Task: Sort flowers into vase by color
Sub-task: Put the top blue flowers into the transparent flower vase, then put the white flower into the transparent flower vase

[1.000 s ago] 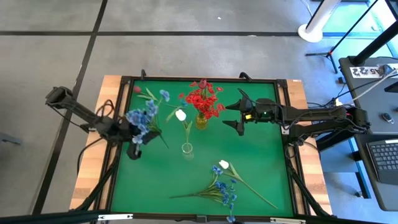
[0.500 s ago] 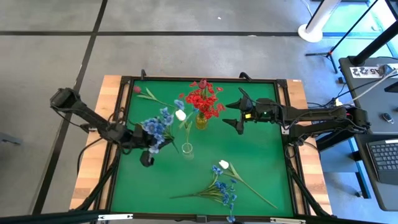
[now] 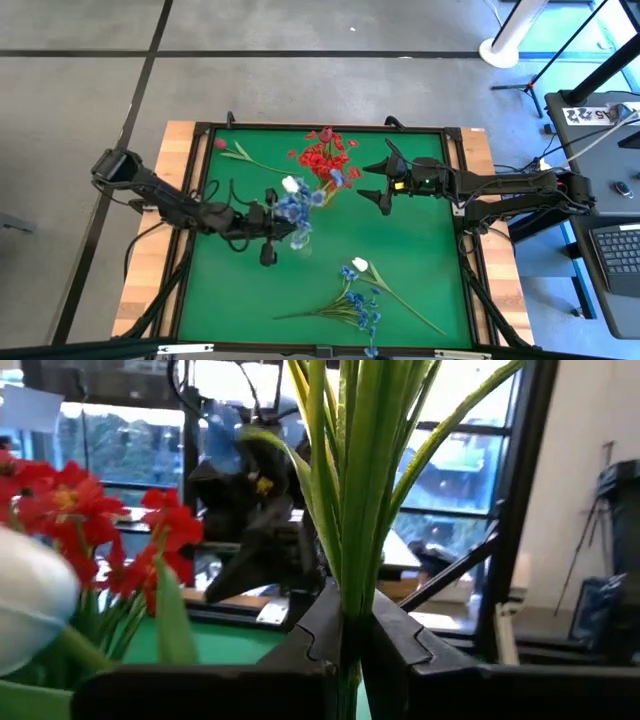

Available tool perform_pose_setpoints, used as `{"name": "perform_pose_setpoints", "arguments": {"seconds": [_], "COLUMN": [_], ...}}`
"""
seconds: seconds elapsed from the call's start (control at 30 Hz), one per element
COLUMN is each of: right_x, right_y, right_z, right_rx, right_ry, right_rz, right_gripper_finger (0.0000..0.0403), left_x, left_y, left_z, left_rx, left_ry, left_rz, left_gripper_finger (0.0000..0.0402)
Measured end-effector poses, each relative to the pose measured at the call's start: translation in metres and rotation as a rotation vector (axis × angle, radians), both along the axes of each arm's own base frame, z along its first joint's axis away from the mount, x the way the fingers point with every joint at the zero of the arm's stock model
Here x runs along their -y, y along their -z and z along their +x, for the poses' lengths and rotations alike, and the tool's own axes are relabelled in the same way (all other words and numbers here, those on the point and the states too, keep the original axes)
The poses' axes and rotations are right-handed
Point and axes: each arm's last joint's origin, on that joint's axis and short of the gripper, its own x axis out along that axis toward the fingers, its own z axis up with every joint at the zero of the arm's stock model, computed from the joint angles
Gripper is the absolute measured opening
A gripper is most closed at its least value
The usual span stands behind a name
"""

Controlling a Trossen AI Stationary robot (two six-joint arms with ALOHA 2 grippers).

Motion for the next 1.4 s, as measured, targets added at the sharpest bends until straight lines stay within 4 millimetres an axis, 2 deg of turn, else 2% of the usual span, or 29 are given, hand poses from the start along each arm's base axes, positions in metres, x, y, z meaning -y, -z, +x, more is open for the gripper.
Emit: {"name": "perform_pose_setpoints", "arguments": {"seconds": [0.3, 0.4, 0.63, 0.8, 0.97, 1.23, 1.4], "right_x": [0.0, 0.0, 0.0, 0.0, 0.0, 0.0, -0.004], "right_y": [0.0, 0.0, 0.0, 0.0, 0.0, -0.001, -0.001], "right_z": [0.0, 0.0, 0.0, 0.0, 0.0, 0.0, -0.001], "right_rx": [0.0, 0.0, 0.003, 0.004, 0.005, 0.006, 0.009], "right_ry": [0.0, 0.0, 0.0, 0.0, 0.0, -0.001, -0.123], "right_rz": [0.0, 0.0, -0.001, -0.001, -0.001, 0.0, 0.08], "right_gripper_finger": [0.0369, 0.0369, 0.0369, 0.0369, 0.0369, 0.0369, 0.0369], "left_x": [-0.005, -0.002, 0.009, 0.015, 0.019, 0.025, 0.029], "left_y": [0.006, 0.01, 0.01, 0.006, -0.008, -0.028, -0.047], "left_z": [0.002, 0.001, -0.002, -0.007, -0.021, -0.051, -0.078], "left_rx": [-0.075, -0.113, -0.111, -0.096, -0.07, -0.09, -0.08], "left_ry": [-0.073, -0.04, 0.014, 0.015, 0.004, -0.042, -0.088], "left_rz": [0.074, 0.116, 0.091, 0.078, 0.06, 0.053, 0.041], "left_gripper_finger": [0.0025, 0.0057, 0.0161, 0.0204, 0.0219, 0.0221, 0.0221]}}
